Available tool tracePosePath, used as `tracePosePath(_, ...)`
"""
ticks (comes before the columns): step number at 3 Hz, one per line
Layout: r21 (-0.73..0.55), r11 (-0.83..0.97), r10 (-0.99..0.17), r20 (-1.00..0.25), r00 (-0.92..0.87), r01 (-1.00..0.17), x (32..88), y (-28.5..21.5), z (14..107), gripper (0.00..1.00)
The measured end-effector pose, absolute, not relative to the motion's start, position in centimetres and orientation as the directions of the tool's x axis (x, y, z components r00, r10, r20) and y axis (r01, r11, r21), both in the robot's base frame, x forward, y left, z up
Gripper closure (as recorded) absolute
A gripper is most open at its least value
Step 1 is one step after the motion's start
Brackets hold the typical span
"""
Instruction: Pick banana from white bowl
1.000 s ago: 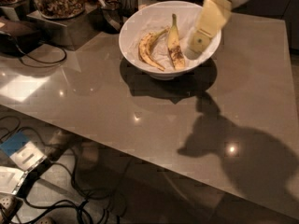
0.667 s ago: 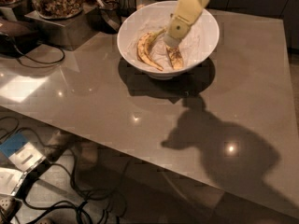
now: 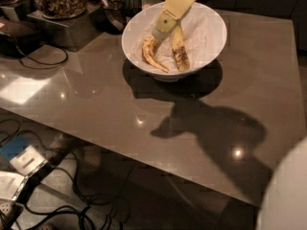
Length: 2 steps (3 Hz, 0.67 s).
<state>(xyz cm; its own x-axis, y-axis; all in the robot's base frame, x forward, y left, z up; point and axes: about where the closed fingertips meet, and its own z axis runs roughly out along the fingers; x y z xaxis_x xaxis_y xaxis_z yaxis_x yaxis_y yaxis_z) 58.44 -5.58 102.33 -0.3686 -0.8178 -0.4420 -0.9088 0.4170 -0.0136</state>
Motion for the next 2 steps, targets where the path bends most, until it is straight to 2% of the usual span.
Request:
tracePosePath(1, 0.071, 0.490, -0.764, -0.444, -0.467, -0.869, 61.0, -4.4, 100.9, 0.00)
tracePosePath(2, 0.060, 0.503, -0.747, -0.472, -0.469, -0.862, 62.0, -4.0, 101.0, 0.00)
